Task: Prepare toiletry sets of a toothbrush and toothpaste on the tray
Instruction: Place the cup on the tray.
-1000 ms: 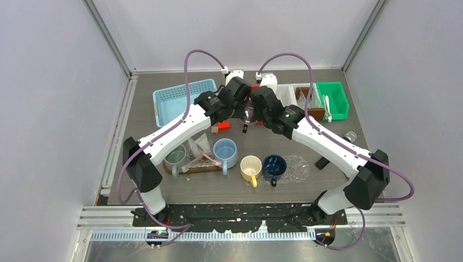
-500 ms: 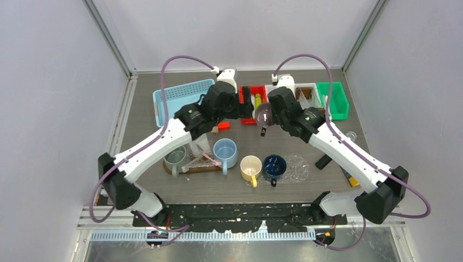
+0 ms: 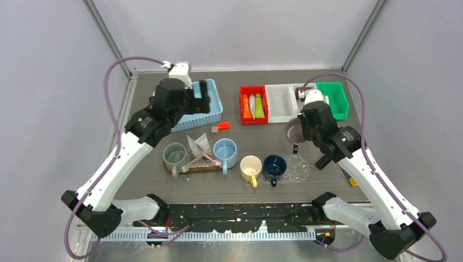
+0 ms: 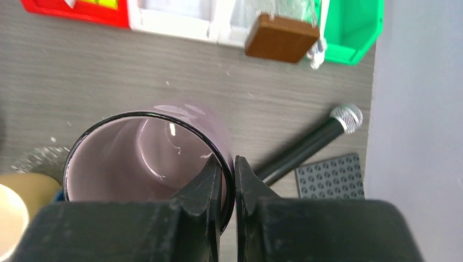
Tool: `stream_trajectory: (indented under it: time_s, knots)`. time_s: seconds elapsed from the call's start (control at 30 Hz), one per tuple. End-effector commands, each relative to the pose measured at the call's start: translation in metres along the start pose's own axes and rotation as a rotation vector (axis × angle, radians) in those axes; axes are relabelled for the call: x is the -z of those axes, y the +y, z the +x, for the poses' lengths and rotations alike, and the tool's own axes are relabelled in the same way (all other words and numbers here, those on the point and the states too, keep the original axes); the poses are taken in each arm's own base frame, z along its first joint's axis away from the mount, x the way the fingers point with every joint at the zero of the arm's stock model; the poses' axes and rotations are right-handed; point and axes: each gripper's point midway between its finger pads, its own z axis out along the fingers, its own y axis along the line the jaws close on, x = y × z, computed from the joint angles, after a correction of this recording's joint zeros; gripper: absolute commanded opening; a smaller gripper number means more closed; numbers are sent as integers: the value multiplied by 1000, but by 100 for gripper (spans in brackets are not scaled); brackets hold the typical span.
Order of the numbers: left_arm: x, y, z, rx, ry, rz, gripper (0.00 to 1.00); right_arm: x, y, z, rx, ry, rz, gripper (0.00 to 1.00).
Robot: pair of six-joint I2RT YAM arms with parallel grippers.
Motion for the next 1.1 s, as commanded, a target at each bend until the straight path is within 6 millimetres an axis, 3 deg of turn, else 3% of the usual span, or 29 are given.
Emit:
stream_trajectory:
  time_s: [0.0, 0.17, 0.33, 0.63, 1.07]
  knots:
    - [33, 63, -3, -3, -24, -120, 100, -1, -10, 16, 56, 10, -30, 0]
    - [64, 114, -8, -42, -136, -287, 100, -10, -8, 42, 90, 54, -91, 0]
    - [83, 141, -7, -86, -228, -402, 100, -14, -5, 60, 99, 74, -135, 0]
    - [90, 157, 0, -96, -299, -470, 100, -24, 6, 82, 69, 134, -228, 0]
    - [96, 169, 1, -131, -331, -534, 100, -38, -3, 119, 179, 217, -209, 0]
